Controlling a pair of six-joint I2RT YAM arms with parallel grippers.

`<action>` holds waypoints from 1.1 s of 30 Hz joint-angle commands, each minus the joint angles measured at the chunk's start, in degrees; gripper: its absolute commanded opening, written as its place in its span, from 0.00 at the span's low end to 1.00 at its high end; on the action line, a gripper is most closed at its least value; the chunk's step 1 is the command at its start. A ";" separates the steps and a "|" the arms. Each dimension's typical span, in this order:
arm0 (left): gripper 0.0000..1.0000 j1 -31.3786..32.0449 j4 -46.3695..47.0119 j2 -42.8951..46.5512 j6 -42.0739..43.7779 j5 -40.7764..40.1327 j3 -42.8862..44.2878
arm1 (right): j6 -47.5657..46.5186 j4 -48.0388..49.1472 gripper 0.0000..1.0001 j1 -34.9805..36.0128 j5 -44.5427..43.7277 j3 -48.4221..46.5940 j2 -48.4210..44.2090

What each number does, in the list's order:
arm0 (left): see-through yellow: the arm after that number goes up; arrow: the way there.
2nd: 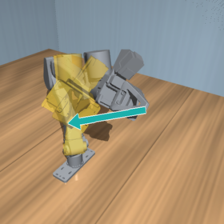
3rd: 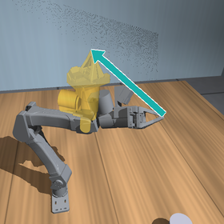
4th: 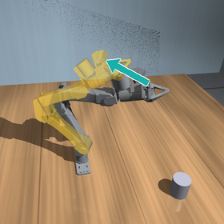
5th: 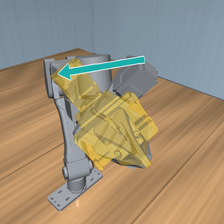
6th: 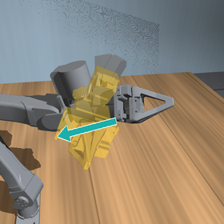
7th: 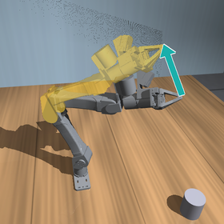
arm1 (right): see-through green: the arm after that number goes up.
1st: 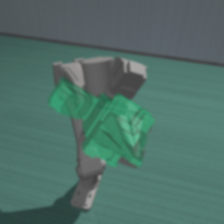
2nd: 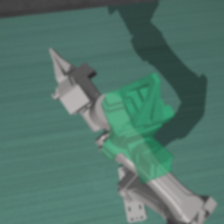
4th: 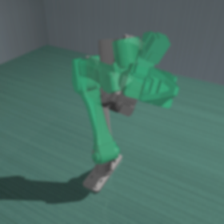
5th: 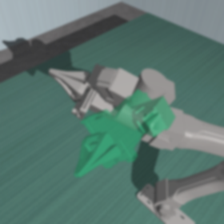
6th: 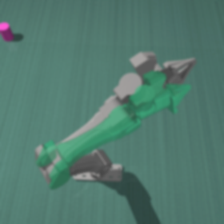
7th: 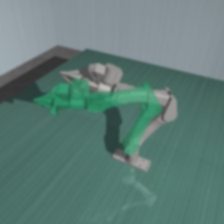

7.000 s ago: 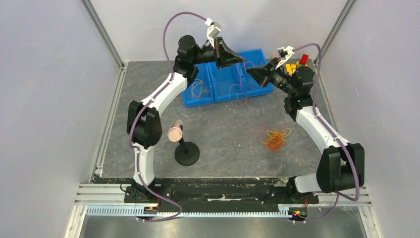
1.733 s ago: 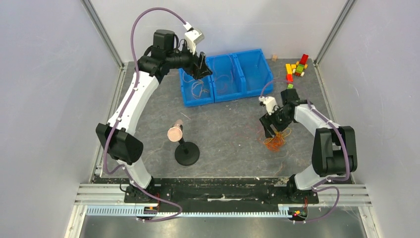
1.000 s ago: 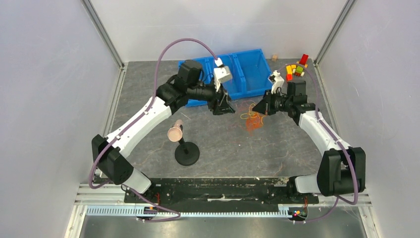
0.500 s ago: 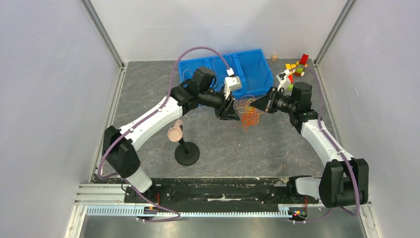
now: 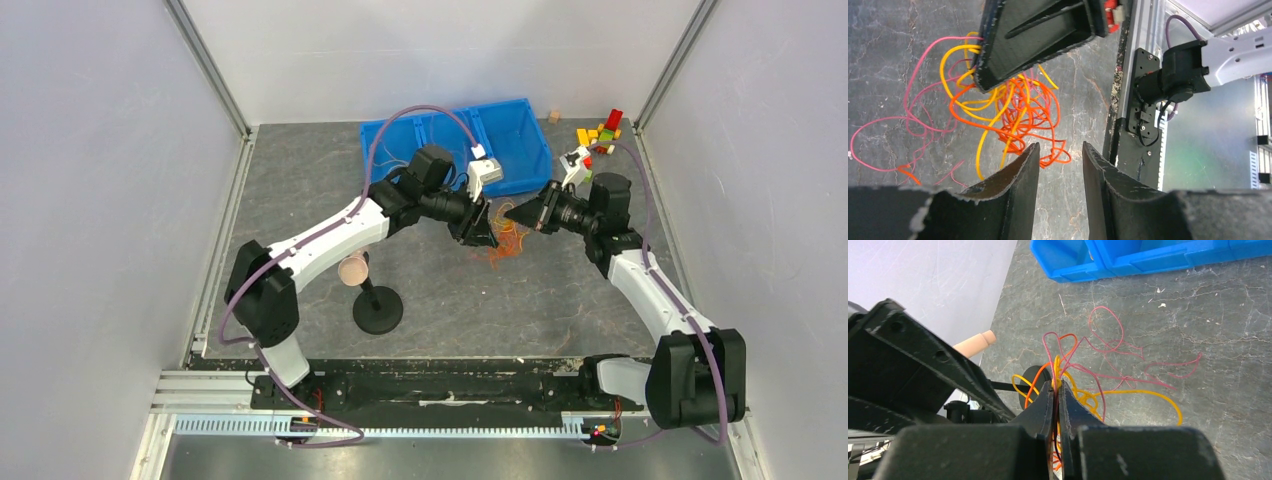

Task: Untangle the cables

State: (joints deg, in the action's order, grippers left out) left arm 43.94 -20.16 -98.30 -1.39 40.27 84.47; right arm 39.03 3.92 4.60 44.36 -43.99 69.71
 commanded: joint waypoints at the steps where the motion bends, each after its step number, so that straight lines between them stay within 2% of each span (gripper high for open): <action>1: 0.43 0.00 4.59 -1.89 -6.18 -2.31 2.49 | 0.50 3.06 0.00 -0.12 1.59 0.81 -2.11; 12: 0.42 -2.87 7.50 -3.34 -13.49 -1.74 3.34 | -1.07 3.50 0.00 -0.03 2.49 2.83 -4.08; 15: 0.45 -2.90 7.85 -3.67 -13.40 -1.61 3.34 | -0.18 4.35 0.00 -0.03 2.75 3.29 -4.21; 28: 0.45 -2.81 8.48 -5.67 -16.18 -1.60 3.69 | 3.37 8.69 0.00 0.06 4.92 4.58 -4.63; 31: 0.51 -2.89 8.15 -5.70 -16.44 -2.56 3.69 | 4.21 10.25 0.00 0.05 5.45 5.06 -4.85; 33: 0.52 -2.90 8.00 -5.59 -16.54 -2.70 3.48 | 4.30 10.22 0.00 0.06 5.64 4.90 -4.72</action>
State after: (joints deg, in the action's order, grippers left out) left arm 40.97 -13.54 -103.92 -15.84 38.65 86.08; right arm 42.02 10.31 4.64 48.18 -39.46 66.39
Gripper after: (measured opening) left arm 0.514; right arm 0.023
